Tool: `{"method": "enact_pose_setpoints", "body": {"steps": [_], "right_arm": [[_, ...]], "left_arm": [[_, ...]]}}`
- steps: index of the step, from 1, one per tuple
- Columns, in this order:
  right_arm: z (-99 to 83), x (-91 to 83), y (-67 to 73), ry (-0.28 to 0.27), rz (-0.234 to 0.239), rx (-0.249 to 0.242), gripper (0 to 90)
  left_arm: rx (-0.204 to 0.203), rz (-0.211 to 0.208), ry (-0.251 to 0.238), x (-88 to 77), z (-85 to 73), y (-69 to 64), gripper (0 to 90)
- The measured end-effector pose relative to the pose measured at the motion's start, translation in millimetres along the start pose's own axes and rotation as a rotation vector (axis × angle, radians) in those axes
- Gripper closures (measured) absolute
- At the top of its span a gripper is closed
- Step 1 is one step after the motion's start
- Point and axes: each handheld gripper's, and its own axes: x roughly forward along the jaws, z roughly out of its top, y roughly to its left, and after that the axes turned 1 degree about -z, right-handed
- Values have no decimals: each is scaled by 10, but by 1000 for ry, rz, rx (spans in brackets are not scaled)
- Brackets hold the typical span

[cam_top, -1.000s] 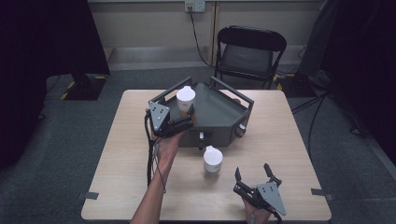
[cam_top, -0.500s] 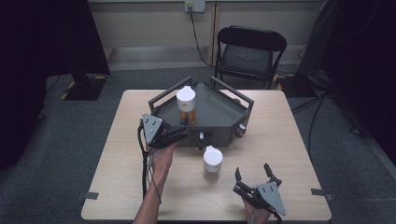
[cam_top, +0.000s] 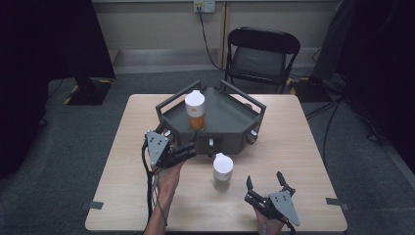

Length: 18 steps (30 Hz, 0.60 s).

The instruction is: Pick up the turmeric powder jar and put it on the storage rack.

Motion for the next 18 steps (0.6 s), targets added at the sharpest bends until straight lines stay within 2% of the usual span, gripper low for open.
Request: {"method": "enact_pose_setpoints", "body": {"steps": [7,11,18], "right_arm": [[0,0,0,0,0,0,9],[0,0,1,0,0,0,9],[-1,0,0,0,0,0,9]], "left_arm": [[1,3,-1,-106,-48,-23,2],[-35,21,3,-183,-74,-40,2],[-25,30,-8,-302,-174,-59,2]]}}
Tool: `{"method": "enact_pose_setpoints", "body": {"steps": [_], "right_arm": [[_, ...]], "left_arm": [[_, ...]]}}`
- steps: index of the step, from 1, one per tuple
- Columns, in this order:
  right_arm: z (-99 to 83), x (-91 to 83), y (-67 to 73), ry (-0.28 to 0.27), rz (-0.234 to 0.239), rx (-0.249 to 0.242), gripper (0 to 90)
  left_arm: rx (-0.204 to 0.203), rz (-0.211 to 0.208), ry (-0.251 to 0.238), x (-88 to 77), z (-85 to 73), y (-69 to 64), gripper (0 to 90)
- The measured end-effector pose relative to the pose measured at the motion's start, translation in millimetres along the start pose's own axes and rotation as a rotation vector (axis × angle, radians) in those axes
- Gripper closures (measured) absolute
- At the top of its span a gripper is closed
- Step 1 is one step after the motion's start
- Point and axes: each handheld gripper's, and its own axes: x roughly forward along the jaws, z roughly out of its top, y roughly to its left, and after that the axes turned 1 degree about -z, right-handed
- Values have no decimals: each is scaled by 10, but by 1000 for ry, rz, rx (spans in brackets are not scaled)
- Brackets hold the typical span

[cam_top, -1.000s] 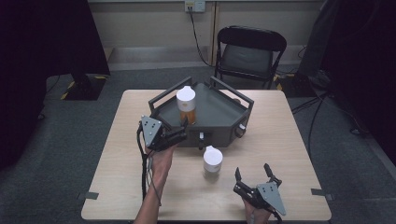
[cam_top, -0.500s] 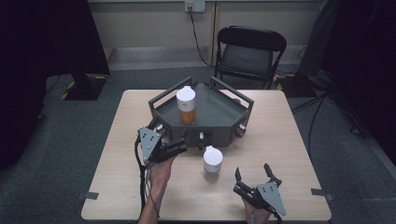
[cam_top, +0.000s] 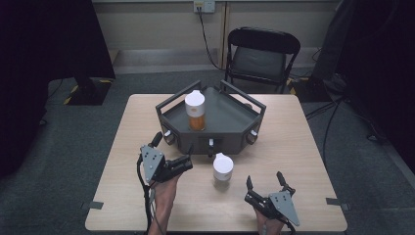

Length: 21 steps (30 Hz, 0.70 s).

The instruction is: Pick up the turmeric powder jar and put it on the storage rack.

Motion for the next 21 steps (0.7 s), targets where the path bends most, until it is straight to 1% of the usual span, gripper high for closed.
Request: {"method": "enact_pose_setpoints", "body": {"steps": [1,4,9,15,21], "right_arm": [[0,0,0,0,0,0,9],[0,0,1,0,-1,0,9],[0,0,2,0,-1,0,9],[0,0,2,0,-1,0,9],[0,0,2,0,-1,0,9]], "left_arm": [[5,6,5,-35,-13,-2,2],[9,17,-5,-142,-81,-1,0],[1,38,-2,-298,-171,26,0],[0,49,-3,-390,-247,31,0],[-4,65,3,-465,-376,17,0]]}}
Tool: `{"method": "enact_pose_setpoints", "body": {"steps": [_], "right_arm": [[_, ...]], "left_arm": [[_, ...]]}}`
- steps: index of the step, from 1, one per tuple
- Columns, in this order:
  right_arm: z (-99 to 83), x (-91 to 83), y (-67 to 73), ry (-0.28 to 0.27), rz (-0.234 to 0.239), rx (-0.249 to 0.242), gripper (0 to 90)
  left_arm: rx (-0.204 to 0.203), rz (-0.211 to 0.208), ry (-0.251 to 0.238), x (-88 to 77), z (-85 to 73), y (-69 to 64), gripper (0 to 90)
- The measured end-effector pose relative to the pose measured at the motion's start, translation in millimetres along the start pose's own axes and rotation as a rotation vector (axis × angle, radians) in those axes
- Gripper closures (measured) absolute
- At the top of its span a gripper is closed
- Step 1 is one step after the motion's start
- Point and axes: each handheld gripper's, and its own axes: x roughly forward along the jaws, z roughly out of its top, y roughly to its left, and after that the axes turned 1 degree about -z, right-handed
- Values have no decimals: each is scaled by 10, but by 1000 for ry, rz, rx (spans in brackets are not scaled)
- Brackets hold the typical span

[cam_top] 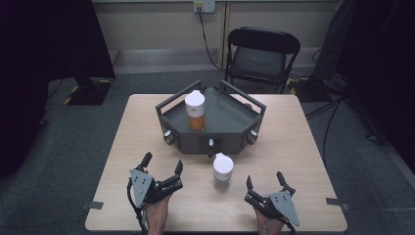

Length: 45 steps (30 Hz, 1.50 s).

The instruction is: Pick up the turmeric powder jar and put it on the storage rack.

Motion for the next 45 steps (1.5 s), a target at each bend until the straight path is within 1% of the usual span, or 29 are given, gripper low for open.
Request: {"method": "enact_pose_setpoints", "body": {"steps": [5,8,13,15,19,24,28,34,37,38,40,44,45], "right_arm": [[0,0,0,0,0,0,9],[0,0,0,0,0,0,9],[1,0,0,0,0,0,9],[1,0,0,0,0,0,9],[1,1,0,0,0,0,9],[1,0,0,0,0,0,9],[1,0,0,0,0,0,9],[1,0,3,0,-1,0,9],[0,0,1,0,0,0,9],[0,0,1,0,0,0,9],[1,0,1,0,-1,0,9],[1,0,1,1,0,0,9],[0,0,0,0,0,0,9]], "left_arm": [[-1,23,-17,-43,-115,-12,0],[0,45,-10,-66,-159,-16,0],[15,61,-11,-93,-249,-23,1],[29,67,-4,-92,-288,-24,2],[27,70,12,-92,-369,-15,2],[28,76,41,-82,-426,-8,2],[37,85,46,-88,-474,-13,3],[53,85,55,-98,-554,-5,2],[47,83,58,-108,-586,3,2],[49,75,65,-108,-589,13,2],[60,75,79,-102,-594,10,1],[66,74,71,-98,-614,13,0],[74,75,71,-95,-616,10,0]]}}
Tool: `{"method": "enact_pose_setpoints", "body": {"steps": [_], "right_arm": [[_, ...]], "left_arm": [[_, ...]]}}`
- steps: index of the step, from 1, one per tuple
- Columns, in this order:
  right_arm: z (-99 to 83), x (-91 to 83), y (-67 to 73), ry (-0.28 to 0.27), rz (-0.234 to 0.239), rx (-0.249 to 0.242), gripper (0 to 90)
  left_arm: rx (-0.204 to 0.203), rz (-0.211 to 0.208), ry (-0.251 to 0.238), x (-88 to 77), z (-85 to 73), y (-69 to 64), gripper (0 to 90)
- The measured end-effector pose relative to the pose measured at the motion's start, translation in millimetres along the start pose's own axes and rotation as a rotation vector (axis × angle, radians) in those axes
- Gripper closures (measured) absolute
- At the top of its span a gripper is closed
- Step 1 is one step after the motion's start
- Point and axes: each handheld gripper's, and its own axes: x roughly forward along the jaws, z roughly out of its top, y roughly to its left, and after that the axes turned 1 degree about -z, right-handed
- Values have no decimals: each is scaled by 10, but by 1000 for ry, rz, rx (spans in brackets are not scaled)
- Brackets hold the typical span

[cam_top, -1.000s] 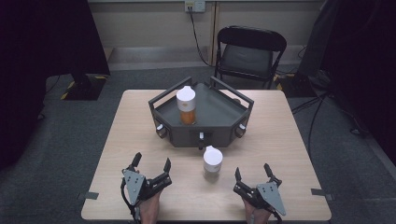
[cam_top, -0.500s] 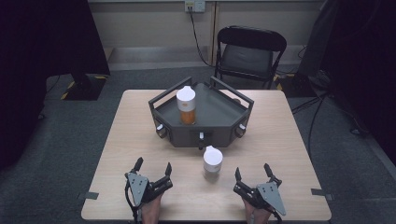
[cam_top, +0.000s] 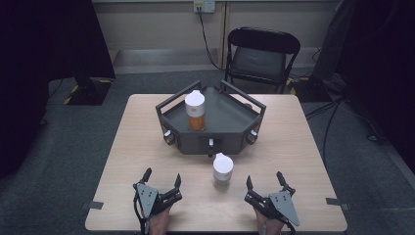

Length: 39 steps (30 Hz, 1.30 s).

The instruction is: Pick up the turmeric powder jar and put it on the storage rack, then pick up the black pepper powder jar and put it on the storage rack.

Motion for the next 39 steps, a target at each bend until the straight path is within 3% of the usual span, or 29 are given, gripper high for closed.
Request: {"method": "enact_pose_setpoints", "body": {"steps": [2,5,32,39], "right_arm": [[0,0,0,0,0,0,9],[0,0,0,0,0,0,9],[0,1,-12,0,6,1,8],[4,3,-35,2,7,23,3]], "left_arm": [[21,13,2,9,0,-26,1],[15,31,2,14,0,-49,3],[21,41,1,13,-1,-67,2],[20,43,1,14,-1,-67,3]]}}
